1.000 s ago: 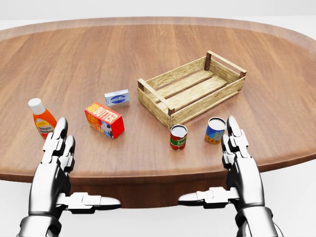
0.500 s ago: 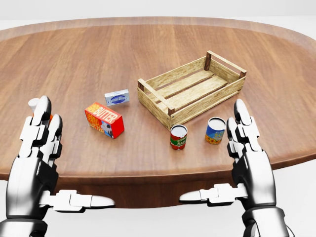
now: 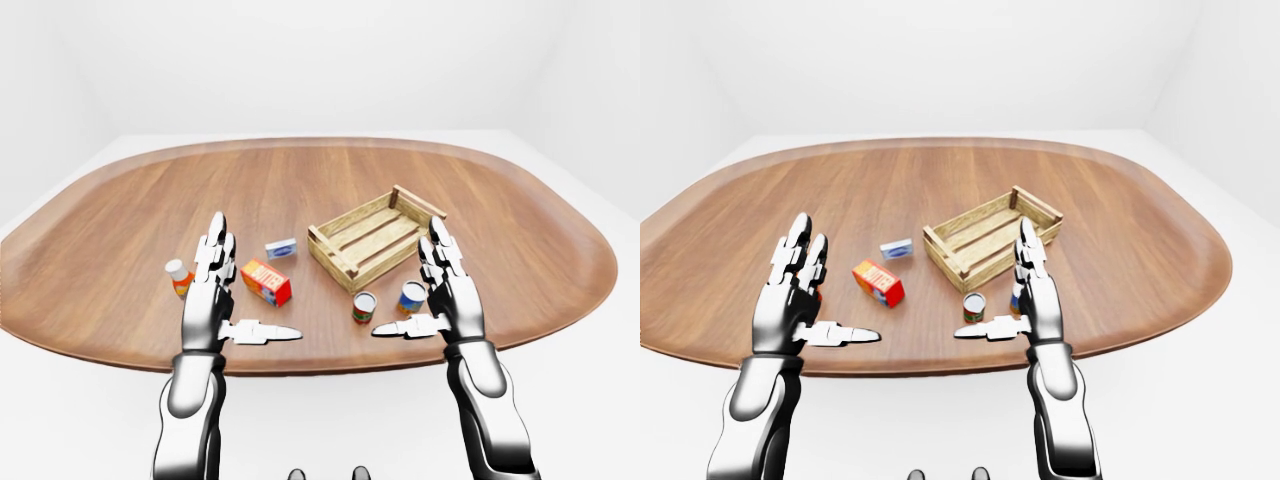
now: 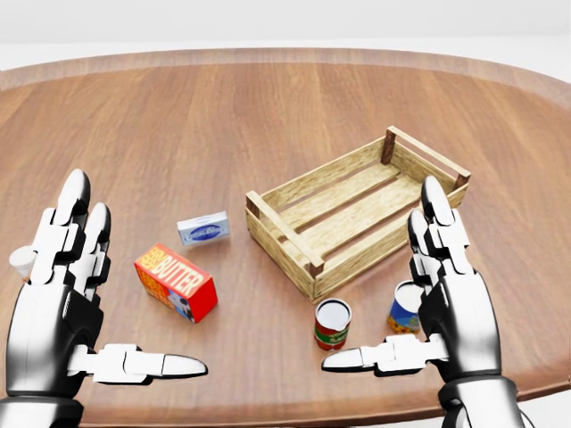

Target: Pick up the tomato sauce, and put it in the wooden tray.

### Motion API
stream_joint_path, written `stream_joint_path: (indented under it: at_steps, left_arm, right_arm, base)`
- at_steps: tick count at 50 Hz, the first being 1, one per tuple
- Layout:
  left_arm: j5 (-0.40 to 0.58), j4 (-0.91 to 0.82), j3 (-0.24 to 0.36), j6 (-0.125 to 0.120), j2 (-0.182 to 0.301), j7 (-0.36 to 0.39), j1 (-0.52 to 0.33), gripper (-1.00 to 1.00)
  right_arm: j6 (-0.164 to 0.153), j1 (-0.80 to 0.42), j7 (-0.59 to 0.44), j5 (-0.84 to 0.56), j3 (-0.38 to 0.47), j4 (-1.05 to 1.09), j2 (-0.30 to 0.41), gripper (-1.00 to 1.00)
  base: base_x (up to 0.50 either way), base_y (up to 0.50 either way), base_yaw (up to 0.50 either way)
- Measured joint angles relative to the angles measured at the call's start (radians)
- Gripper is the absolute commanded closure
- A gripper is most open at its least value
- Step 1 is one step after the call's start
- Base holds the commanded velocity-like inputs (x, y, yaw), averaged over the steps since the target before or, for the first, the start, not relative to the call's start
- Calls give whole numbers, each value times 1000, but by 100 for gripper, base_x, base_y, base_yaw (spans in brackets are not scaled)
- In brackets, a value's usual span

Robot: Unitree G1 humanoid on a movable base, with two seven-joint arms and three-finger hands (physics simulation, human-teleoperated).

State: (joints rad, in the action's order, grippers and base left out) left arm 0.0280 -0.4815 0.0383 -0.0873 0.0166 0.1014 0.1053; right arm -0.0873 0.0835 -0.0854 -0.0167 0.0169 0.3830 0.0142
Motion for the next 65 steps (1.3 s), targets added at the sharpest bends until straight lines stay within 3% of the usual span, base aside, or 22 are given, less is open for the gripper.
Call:
stream_joint_path:
  at_steps: [36, 65]
  left_arm:
    - [-2, -8, 0, 0, 0, 3, -4, -100]
    - [-4, -10, 1, 0, 0, 2, -2, -100]
  right_arm:
    - [0, -2, -3, -8, -3, -3, -1, -100]
    - [0, 4, 4, -26, -25, -15, -3, -100]
  base:
    - [50, 0, 0]
    - [1, 0, 0]
